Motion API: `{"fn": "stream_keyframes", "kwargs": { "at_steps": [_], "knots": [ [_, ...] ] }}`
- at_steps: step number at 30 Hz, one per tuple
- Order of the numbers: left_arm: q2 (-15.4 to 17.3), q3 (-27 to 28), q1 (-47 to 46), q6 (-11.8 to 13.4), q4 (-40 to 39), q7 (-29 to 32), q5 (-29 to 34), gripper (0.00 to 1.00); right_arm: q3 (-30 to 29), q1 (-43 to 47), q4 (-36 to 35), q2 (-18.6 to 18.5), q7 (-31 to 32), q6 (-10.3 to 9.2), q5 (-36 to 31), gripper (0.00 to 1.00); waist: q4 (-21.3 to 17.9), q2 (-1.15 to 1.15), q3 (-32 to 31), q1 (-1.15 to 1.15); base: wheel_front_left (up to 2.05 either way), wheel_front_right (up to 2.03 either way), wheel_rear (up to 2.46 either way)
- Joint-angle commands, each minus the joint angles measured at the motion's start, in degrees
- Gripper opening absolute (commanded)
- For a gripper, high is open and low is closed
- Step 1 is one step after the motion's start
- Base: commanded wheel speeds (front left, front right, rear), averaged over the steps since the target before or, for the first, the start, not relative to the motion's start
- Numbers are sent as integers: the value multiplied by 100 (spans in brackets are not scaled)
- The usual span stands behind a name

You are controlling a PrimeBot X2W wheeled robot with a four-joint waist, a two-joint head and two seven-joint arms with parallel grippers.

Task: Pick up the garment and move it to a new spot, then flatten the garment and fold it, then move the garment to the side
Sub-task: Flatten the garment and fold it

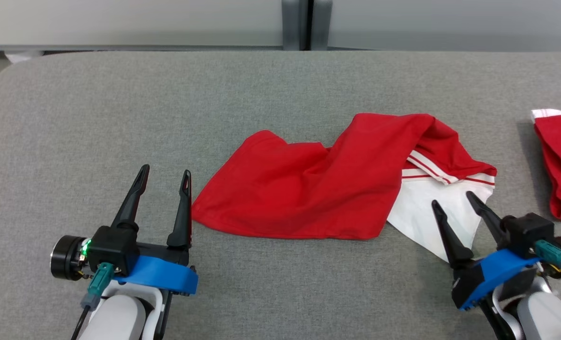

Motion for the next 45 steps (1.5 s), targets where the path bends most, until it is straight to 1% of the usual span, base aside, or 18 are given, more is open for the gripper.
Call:
{"fn": "stream_keyframes", "kwargs": {
  "at_steps": [1, 7, 11, 12, 13, 14, 17, 19, 22, 26, 29, 31, 35, 36, 38, 40, 45],
  "knots": [
    [-17, -2, -123, -25, 24, -39, 26, 100, 91, -203, 148, -46, -58, 0, 27, 100, 171, -1, 192, -1, 0, 0, 0],
    [-121, -48, -321, -70, 201, -113, 35, 100, 680, -1055, 1319, 62, -310, 0, 307, 100, 313, -1, 363, -1, 0, 0, 0],
    [-157, -45, -364, -75, 281, -160, 44, 100, 1010, -1388, 1814, 68, -475, 0, 538, 100, 348, -1, 384, -1, 0, 0, 0],
    [-159, -34, -359, -75, 300, -158, 43, 100, 1077, -1450, 1903, 64, -511, 0, 570, 92, 343, -1, 382, -1, 0, 0, 0],
    [-165, -28, -355, -74, 317, -165, 42, 100, 1123, -1501, 1977, 58, -551, 0, 610, 41, 338, -1, 378, -1, 0, 0, 0],
    [-171, -25, -354, -75, 330, -172, 42, 100, 1164, -1532, 2032, 36, -598, 0, 643, 0, 333, -1, 370, -1, 0, 0, 0],
    [-181, -16, -318, -72, 372, -180, 46, 100, 1198, -1522, 2034, -39, -873, 0, 740, 0, 303, -1, 291, -1, 0, 0, 0],
    [-178, -2, -246, -61, 397, -185, 37, 100, 1139, -1384, 1912, -91, -1008, 0, 772, 0, 256, -1, 208, -1, 0, 0, 0],
    [-155, 39, -139, -39, 432, -193, 15, 100, 965, -1081, 1557, -141, -1120, 0, 773, 0, 157, -1, 69, -1, 0, 0, 0],
    [-135, 66, -35, -37, 437, -197, -15, 100, 516, -501, 902, -166, -969, 0, 712, 0, 43, -1, -107, -1, 0, 0, 0],
    [-126, 75, 32, -19, 417, -196, -29, 100, 18, 79, 260, -59, -743, 0, 598, 0, -14, -1, -193, -1, 0, 0, 0],
    [-111, 84, 66, -9, 396, -196, -39, 100, -346, 487, -212, 94, -545, 0, 490, 0, -47, -1, -222, -1, 0, 0, 0],
    [-93, 70, 104, -8, 365, -197, -44, 100, -956, 1218, -928, 585, -95, 0, 350, 0, -71, -1, -240, -1, 0, 0, 0],
    [-88, 67, 99, -9, 364, -197, -45, 100, -1083, 1340, -1034, 645, -44, 0, 289, 0, -67, -1, -238, -1, 0, 0, 0],
    [-79, 69, 99, 4, 369, -197, -58, 100, -1273, 1511, -1104, 781, 48, 0, 290, 0, -79, -1, -241, -1, 0, 0, 0],
    [-73, 66, 105, 11, 377, -197, -57, 100, -1376, 1559, -1065, 834, 75, 0, 250, 0, -79, -1, -245, -1, 0, 0, 0],
    [-60, 37, 108, 14, 395, -190, -73, 100, -1545, 1335, -557, 785, 64, 0, 292, 0, -55, -1, -265, -1, 0, 0, 0]
  ]
}}
